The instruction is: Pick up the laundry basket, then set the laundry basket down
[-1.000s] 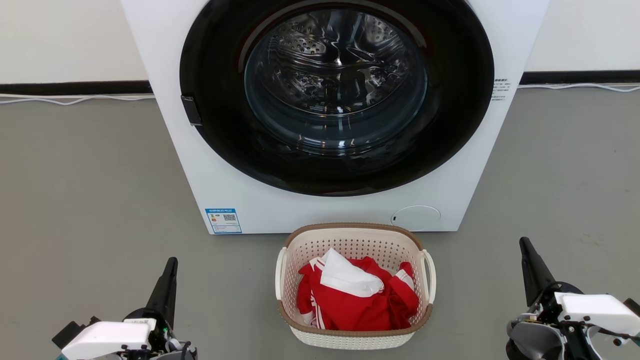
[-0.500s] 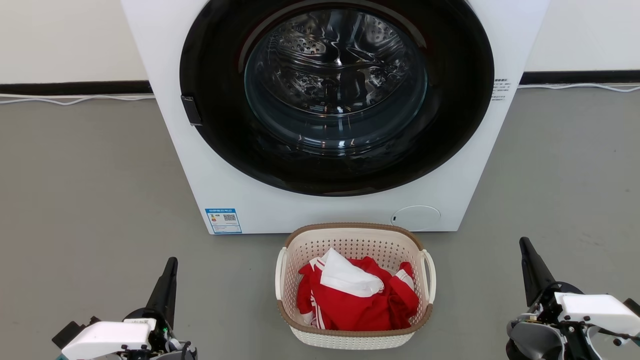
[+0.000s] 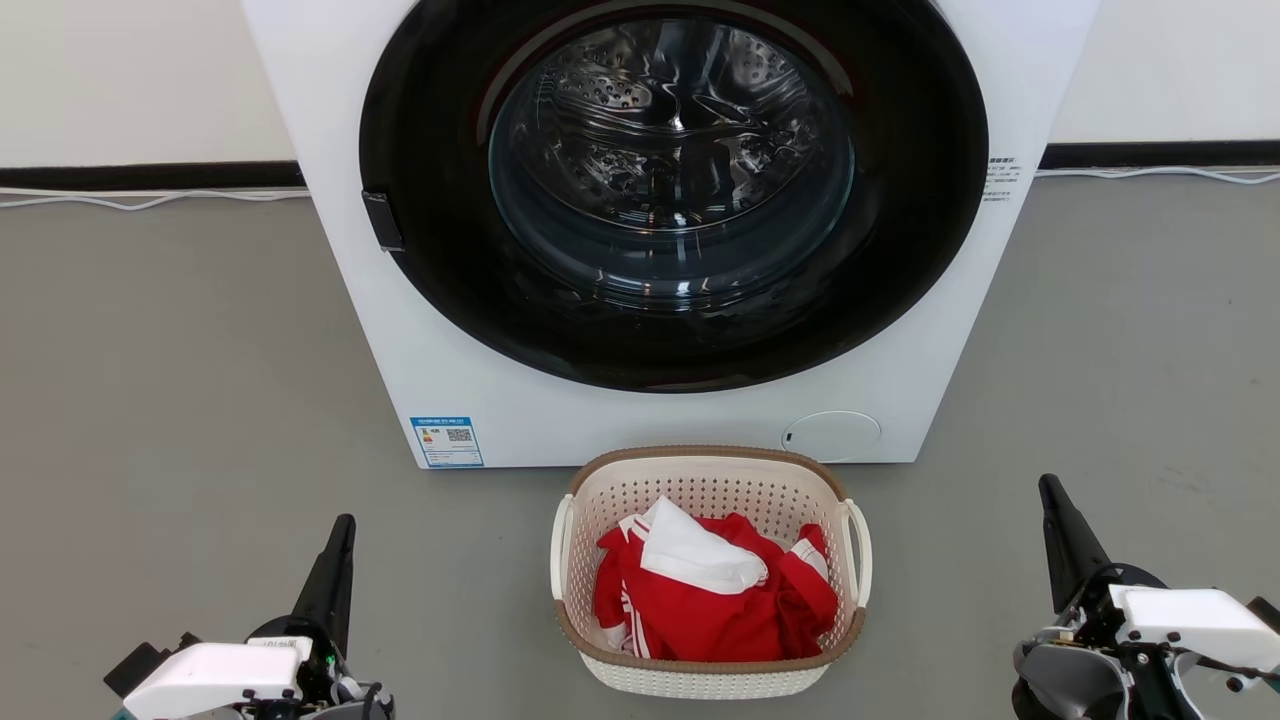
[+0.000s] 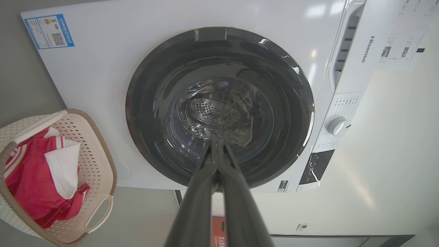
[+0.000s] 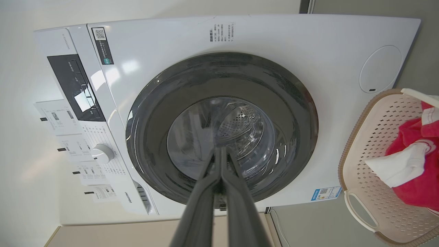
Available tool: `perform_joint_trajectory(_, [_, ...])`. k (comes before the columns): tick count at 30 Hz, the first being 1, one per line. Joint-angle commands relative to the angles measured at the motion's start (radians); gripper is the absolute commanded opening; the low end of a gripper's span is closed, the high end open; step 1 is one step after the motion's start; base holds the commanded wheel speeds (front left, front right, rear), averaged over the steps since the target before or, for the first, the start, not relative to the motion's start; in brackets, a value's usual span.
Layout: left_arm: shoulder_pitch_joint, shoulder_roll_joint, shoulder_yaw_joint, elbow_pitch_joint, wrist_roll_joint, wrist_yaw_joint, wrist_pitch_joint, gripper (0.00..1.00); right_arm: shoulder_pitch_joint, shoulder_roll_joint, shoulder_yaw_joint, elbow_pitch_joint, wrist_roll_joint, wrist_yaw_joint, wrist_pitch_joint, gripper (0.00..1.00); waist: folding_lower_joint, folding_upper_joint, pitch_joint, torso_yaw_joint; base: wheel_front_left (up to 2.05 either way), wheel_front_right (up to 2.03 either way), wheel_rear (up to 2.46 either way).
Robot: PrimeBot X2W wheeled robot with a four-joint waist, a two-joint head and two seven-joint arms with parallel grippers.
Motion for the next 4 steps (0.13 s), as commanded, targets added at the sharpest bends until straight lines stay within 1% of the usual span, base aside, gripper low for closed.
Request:
perform_joint_trajectory(1, [-0.056, 0.013, 0.031, -0.030, -0.006, -0.007, 0.006, 0.00, -0.012, -0.003, 0.018, -0.032, 0.006, 0.007, 0.008, 0.00, 0.0000, -0.0001, 0.000, 0.000, 0.00, 0.00, 0.00])
perform_joint_trajectory(4, [-0.056, 0.013, 0.031, -0.030, -0.006, -0.007, 0.006, 0.00, -0.012, -0.003, 0.018, -0.032, 0.006, 0.007, 0.008, 0.00, 0.0000, -0.0001, 0.000, 0.000, 0.00, 0.00, 0.00])
